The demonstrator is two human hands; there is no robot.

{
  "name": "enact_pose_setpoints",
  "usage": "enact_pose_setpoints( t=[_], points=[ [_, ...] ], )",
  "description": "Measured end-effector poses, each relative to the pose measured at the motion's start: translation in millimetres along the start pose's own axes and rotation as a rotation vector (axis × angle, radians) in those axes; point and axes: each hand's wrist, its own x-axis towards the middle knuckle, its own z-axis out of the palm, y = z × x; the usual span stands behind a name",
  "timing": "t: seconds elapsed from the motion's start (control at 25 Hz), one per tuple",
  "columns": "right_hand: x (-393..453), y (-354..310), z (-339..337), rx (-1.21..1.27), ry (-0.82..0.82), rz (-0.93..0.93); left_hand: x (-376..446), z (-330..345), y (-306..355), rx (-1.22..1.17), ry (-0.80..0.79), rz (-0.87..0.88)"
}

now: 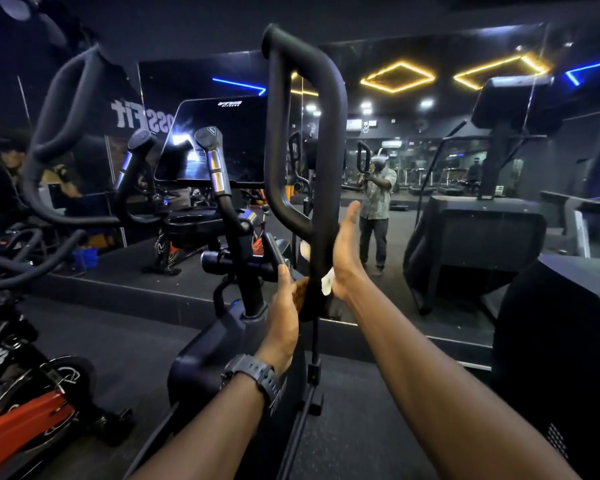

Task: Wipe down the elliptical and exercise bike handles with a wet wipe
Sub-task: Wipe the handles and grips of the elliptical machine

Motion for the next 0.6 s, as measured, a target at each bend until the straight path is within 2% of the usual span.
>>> enact_pose_setpoints(
  t=[0.08, 0.2, 0.32, 0.4, 0.48, 0.6],
  points=[
    [-2, -10, 3, 0.001, -0.024, -0.055, 3, 3, 2, 0.005, -0.001, 0.000],
    [-31, 37, -10, 0.048, -0.031, -0.021, 8, 7, 1, -0.014, 0.000, 0.035],
    [-37, 48, -17, 0.018, -0.012, -0.071, 11, 6, 2, -0.039, 0.029, 0.015],
    [-36, 46, -24, -0.063, -0.073, -0.085, 14, 5, 2, -0.043, 0.033, 0.009],
    [-44, 58, -38, -0.185, -0.097, -0.175, 15, 5, 2, -0.019, 0.018, 0.021],
    [-56, 74, -50, -0.345, 0.130, -0.275, 14, 5, 1, -0.026, 0.021, 0.028]
  ],
)
